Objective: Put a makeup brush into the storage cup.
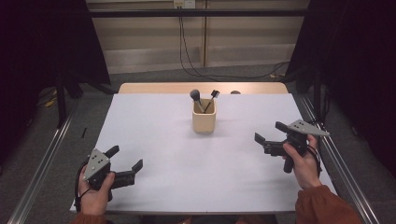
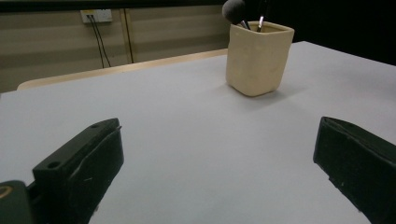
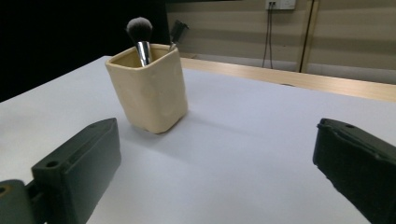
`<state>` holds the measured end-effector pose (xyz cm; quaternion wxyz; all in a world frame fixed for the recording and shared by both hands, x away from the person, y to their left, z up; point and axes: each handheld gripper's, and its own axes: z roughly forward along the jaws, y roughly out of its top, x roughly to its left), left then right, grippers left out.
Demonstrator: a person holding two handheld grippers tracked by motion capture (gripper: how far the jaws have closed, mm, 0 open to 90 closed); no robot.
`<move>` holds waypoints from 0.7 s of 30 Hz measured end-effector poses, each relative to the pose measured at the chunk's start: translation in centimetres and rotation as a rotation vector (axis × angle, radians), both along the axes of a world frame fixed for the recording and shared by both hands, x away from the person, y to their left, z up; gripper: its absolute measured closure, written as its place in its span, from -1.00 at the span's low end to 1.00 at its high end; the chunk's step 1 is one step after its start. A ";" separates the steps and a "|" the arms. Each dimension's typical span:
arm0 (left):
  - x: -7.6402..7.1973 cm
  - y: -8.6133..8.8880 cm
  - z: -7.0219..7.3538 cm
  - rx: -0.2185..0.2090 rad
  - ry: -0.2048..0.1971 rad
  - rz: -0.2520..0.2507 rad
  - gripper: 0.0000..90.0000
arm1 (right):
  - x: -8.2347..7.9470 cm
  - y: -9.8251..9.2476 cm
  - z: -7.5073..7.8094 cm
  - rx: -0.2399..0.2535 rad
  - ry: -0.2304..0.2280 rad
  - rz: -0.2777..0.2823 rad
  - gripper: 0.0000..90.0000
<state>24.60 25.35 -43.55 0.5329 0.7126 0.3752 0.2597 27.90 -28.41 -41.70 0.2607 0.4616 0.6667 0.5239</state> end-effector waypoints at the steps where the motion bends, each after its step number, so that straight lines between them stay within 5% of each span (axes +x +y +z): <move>1: 0.0 0.0 0.0 -0.002 -0.002 0.000 -0.96 | -0.2 -0.1 0.0 -0.003 -0.002 -0.001 -0.99; 21: -0.6 0.0 0.1 0.002 -0.008 0.006 -0.96 | -5.1 -2.6 -2.1 -0.021 0.002 -0.061 -0.99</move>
